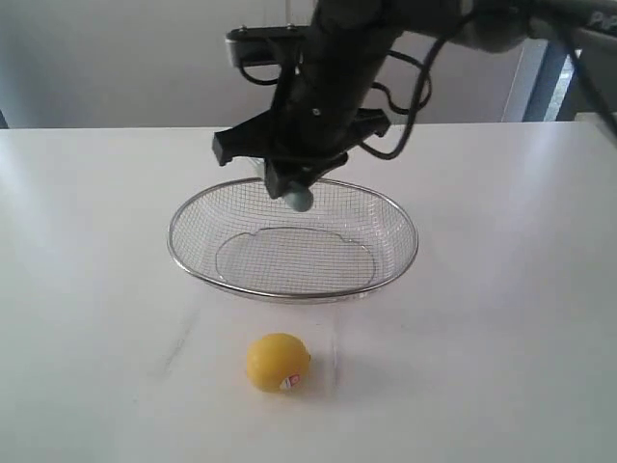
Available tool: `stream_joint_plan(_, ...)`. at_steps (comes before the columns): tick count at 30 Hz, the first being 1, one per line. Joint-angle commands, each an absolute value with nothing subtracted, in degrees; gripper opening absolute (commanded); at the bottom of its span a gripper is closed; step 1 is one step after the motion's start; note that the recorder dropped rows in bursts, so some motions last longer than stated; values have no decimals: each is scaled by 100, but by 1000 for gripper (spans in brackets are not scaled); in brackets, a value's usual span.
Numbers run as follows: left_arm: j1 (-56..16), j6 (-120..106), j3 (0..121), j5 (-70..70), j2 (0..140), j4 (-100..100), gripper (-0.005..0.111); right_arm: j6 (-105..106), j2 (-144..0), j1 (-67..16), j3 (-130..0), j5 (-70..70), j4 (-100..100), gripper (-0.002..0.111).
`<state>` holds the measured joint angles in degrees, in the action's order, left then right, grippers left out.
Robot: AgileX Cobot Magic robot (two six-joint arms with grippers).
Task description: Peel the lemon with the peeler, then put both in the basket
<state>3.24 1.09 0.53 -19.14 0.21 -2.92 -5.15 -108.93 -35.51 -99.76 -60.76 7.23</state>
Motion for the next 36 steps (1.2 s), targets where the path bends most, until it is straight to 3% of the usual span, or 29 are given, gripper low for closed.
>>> stream_joint_plan(1,334,119,0,-1954,0,-308,0,-413,-10263,-3163,-9246,-5714,688,0)
stream_joint_plan(23,334,119,0,-1954,0,-308,0,0,-7968,-1526,-6665,-5014,688,0)
stream_joint_plan(36,334,119,0,-1954,0,-308,0,0,-7497,-1143,-5935,-4853,652,0)
